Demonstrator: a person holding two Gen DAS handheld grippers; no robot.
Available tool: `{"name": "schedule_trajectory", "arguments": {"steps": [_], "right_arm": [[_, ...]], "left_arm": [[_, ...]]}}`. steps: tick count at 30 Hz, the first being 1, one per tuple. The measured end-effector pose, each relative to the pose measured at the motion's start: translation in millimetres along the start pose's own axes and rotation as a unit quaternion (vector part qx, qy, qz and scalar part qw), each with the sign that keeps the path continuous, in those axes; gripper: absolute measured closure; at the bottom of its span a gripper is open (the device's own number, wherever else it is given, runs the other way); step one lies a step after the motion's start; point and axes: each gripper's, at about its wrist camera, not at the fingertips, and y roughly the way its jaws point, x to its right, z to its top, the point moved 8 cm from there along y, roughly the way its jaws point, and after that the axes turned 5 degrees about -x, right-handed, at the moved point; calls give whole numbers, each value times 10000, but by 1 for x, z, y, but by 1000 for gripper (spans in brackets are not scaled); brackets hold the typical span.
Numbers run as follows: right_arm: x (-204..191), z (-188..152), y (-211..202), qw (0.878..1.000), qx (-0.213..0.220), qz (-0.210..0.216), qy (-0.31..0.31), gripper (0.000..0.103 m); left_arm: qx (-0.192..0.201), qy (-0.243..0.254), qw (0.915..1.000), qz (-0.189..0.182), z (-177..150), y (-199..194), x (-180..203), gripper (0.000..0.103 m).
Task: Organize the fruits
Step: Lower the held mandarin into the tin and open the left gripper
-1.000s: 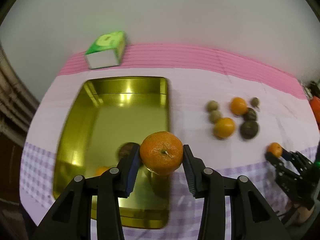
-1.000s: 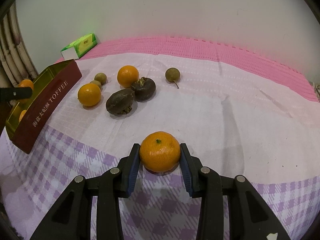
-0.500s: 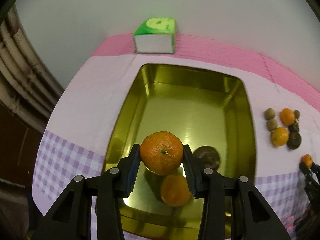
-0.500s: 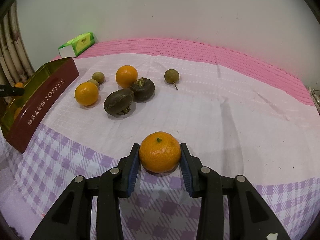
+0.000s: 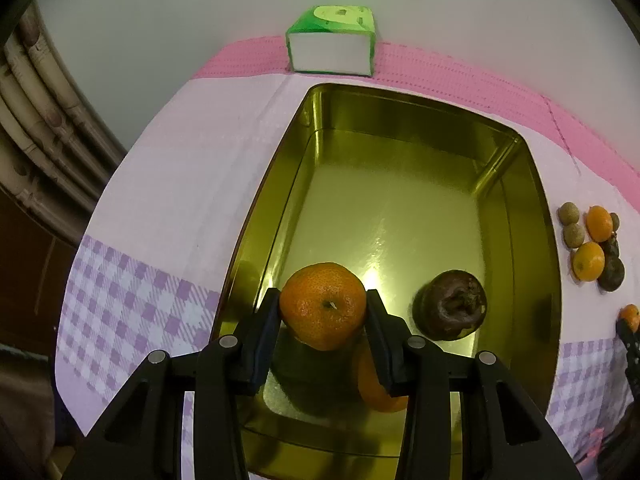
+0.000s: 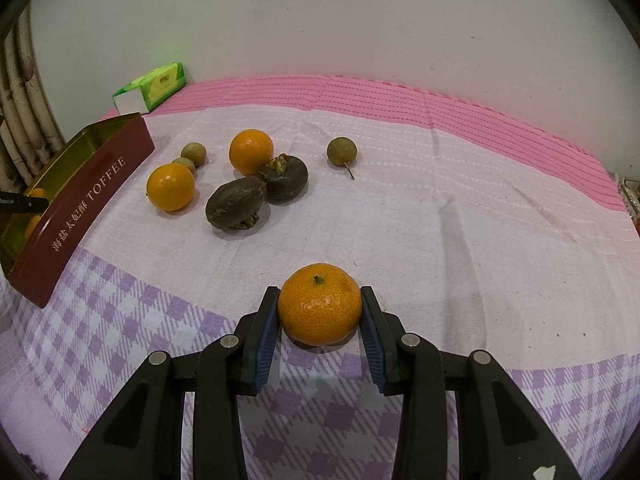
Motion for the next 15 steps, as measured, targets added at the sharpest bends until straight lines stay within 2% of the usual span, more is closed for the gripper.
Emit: {"name": "schedule_trajectory", "arguments": {"steps": [15], "right_arm": [[0, 0, 1, 10000, -53, -45, -7, 67]], "left_arm": [[-67, 98, 9999, 100, -1, 6, 1, 60]]}}
